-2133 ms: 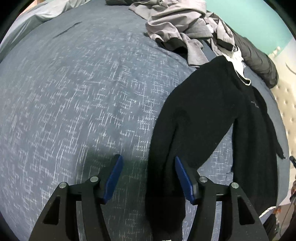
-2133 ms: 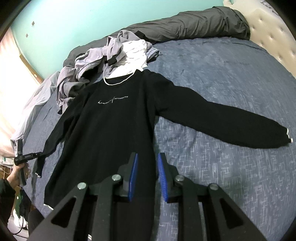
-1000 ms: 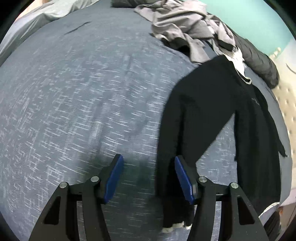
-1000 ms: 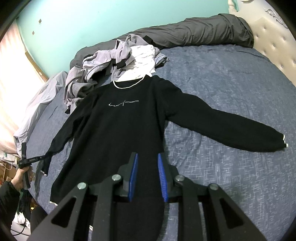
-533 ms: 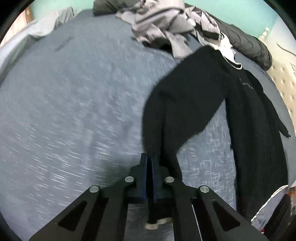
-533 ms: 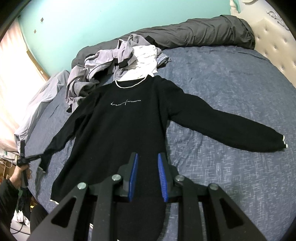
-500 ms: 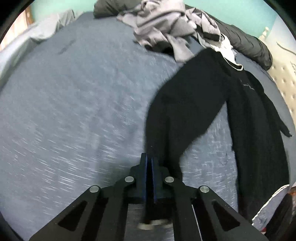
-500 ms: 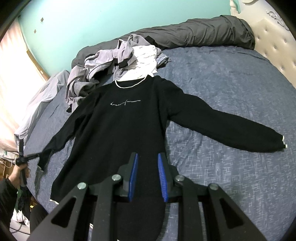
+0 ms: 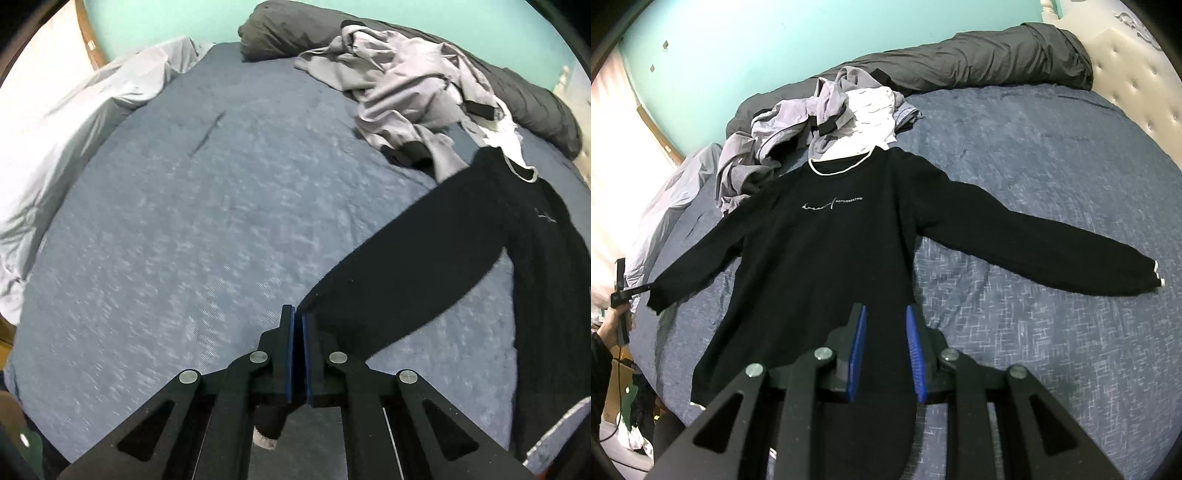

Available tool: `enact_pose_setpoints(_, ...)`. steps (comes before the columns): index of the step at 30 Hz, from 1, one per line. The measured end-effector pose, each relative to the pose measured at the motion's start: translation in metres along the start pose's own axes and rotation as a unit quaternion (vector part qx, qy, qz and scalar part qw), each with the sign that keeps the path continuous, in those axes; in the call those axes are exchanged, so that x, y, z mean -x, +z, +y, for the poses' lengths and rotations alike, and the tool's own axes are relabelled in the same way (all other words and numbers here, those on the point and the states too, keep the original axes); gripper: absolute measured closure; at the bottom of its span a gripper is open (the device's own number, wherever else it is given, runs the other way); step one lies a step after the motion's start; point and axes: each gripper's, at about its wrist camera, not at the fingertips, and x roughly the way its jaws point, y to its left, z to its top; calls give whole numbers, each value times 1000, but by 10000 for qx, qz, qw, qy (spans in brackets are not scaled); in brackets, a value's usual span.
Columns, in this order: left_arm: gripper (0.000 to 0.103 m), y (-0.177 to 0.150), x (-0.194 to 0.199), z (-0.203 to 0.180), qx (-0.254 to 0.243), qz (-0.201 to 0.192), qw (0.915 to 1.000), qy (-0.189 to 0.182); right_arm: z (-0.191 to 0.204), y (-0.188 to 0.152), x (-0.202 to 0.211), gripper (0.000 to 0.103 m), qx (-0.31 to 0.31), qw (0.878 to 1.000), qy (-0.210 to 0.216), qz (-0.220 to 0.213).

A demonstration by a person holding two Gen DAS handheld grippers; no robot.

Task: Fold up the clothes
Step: 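Grasp the black sweatshirt sleeve cuff with the left tool and pull it outward, then grasp the other sweatshirt sleeve cuff with the right tool and stretch it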

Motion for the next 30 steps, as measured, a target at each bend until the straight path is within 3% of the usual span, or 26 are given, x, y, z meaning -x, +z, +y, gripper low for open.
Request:
enact_pose_setpoints(6,93,6,-21,10,308,79,9993,199,-8,-1,-5,81,-14,9999,-115,100)
enact_pose_setpoints(8,75,0,-20,9,416,84,9989,176,-10,-2,-6,81,-26,9998,-111,134)
enact_pose_setpoints(9,57,-3,-16,7,445,78,9989,111,-11,-4,-7,81,-23,9998,-105,172)
enact_pose_setpoints(10,55,-6,-13,6,473,71,9988,46,-12,-6,-8,81,-14,9997,-107,209)
enact_pose_setpoints(13,55,-20,2,-8,372,68,9991,-205,-15,-13,-10,81,-21,9993,-118,342)
enact_pose_setpoints(20,47,-64,25,-81,-27,452,9886,-1438,-50,-33,-6,81,-406,9976,-241,501)
enact_pose_setpoints(25,46,-83,39,-140,-282,500,9810,-1855,-102,-36,9,81,-892,9945,-466,308)
enact_pose_setpoints(30,44,-89,41,-185,-552,469,9788,-1916,-175,-34,22,81,-1695,9823,-794,4)
